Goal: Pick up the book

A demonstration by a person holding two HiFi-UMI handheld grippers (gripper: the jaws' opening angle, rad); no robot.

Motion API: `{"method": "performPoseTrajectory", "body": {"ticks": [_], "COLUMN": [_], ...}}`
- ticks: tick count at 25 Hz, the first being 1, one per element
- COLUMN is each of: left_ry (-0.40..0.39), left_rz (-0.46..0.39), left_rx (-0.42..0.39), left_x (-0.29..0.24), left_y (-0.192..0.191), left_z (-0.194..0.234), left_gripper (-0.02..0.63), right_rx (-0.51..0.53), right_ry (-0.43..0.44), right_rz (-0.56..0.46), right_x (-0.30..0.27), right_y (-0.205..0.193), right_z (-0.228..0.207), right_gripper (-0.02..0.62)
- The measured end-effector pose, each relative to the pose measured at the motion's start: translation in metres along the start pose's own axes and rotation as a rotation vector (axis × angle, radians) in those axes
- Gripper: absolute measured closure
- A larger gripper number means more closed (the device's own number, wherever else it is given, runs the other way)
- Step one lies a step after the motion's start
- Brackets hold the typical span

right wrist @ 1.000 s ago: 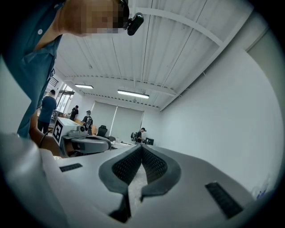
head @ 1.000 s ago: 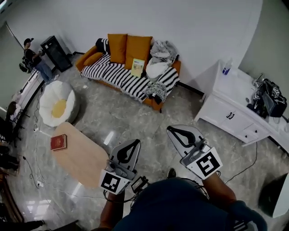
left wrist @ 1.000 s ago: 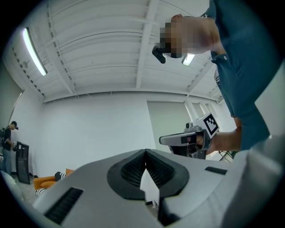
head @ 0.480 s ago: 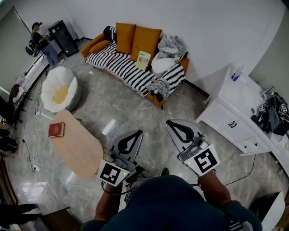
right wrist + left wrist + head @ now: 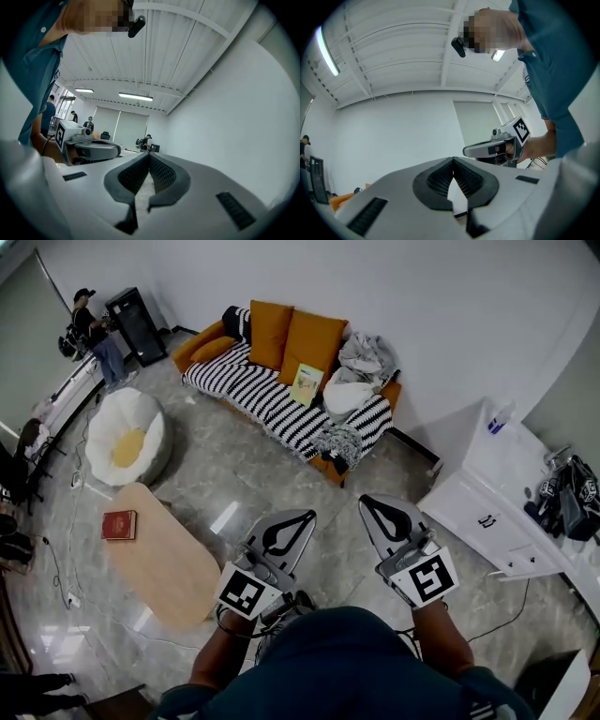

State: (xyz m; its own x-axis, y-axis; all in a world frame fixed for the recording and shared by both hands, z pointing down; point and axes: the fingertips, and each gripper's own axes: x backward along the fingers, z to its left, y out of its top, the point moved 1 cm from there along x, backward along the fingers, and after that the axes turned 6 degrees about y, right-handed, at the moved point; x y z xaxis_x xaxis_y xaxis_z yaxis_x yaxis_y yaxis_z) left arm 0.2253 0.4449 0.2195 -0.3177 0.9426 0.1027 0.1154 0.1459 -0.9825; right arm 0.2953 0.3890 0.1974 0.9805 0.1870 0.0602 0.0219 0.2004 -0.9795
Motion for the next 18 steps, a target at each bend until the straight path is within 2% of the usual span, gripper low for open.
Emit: {"method": "performPoseTrajectory", "body": {"ticks": [10, 13, 18], "left_ry": [-0.049, -0.049, -0.043], "left_rz": [-0.031, -0.046, -0.025], "left_rx": [0.008, 0.025, 0.021], "left_x": [0.011, 0.009, -0.008], "left_y": [-0.011, -0.01, -0.02], "left_z": [0.059, 0.068, 0.077], "left_gripper": [0.603, 0.603, 0.603], "right_rx": [0.046, 0.031, 0.021], "right_ry": [-0.088, -0.085, -0.068], "right_rz": [0.022, 0.036, 0.032], "right_x": [-0.051, -0.061, -0.071], "right_y": [-0.001, -0.002, -0.011], "right_z": [-0.003, -0.003, -0.021], "right_gripper": [0.581, 0.581, 0.581]}}
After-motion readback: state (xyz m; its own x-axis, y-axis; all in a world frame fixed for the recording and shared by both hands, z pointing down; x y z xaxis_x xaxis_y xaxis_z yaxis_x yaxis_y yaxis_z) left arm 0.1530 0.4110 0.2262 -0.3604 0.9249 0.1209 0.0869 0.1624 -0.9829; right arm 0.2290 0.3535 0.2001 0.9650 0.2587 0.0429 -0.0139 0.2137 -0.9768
